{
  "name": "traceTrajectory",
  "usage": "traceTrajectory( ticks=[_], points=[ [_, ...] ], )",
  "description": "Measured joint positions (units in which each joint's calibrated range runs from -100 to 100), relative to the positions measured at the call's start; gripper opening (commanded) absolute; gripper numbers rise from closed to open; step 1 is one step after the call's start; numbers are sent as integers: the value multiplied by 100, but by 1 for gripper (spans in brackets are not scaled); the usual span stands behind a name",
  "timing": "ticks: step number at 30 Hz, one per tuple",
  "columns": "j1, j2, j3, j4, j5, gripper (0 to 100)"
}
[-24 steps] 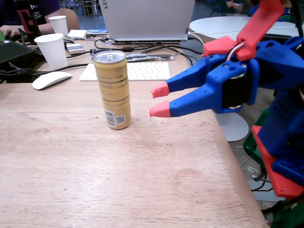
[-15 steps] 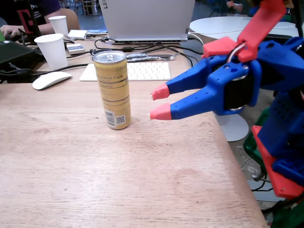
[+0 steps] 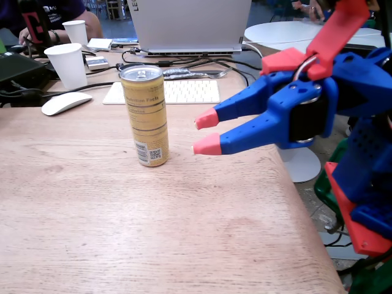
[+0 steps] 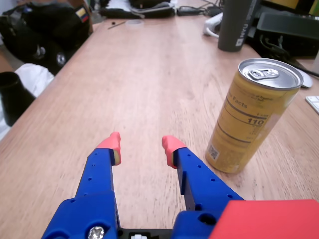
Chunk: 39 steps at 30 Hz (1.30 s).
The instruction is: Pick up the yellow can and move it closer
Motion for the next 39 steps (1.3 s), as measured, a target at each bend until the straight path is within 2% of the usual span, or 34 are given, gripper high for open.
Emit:
traceTrajectory(
  ticks=[6,11,14,20,22,30,39],
  points=[
    [244,104,0,0,-5,19],
    [460,1591,-216,-133,-54,19],
    [479,2214,-261,-1408,-63,19],
    [2593,4635,-261,-4017,-63,19],
    [2705,4929,-261,-4629,-39,19],
    [2762,6139,-243,-6054,-15,19],
    [2781,6148,-153,-6104,-15,18]
  ],
)
